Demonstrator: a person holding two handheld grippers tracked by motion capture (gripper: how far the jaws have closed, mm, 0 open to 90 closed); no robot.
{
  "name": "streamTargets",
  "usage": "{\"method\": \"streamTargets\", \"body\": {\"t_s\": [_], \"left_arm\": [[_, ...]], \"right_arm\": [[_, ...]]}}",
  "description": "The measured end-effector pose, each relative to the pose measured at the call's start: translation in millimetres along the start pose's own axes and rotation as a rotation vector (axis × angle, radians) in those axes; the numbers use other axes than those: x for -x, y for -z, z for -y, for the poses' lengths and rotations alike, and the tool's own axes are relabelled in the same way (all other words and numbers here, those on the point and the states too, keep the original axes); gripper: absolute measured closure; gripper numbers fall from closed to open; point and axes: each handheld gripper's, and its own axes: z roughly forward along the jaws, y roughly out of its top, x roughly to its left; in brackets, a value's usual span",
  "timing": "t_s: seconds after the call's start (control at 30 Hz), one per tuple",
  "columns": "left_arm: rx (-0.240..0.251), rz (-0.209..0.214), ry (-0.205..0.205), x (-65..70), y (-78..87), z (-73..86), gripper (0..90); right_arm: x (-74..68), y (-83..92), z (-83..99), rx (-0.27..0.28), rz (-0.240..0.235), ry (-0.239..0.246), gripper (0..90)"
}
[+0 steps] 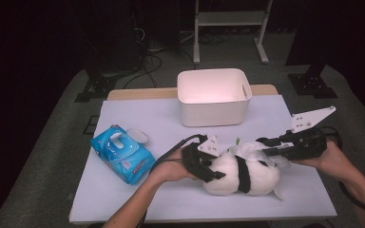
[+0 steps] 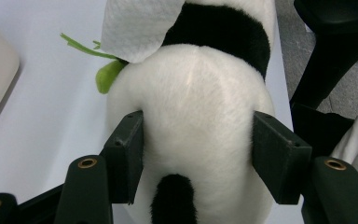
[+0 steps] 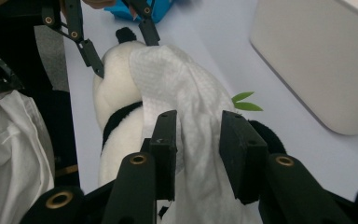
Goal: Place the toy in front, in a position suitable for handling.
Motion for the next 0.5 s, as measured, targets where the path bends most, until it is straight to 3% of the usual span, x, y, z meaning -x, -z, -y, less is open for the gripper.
{"method": "streamTargets", "body": {"t_s": [0.27, 0.4, 0.5], "left_arm": [[-0.012, 0.000, -0.009, -0.3, -0.7, -2.6, 39.1], [-0.008, 0.000, -0.008, 0.1, -0.7, -1.9, 39.1], [0.001, 0.000, -0.004, -0.4, -0.5, -0.9, 39.2]], "right_arm": [[-1.5, -16.5, 2.6, -0.024, -0.024, 0.009, 68.0], [-3.9, -26.5, 1.0, -0.025, -0.038, 0.026, 79.1], [-3.6, -25.2, 1.6, -0.034, -0.019, 0.039, 83.2]]}}
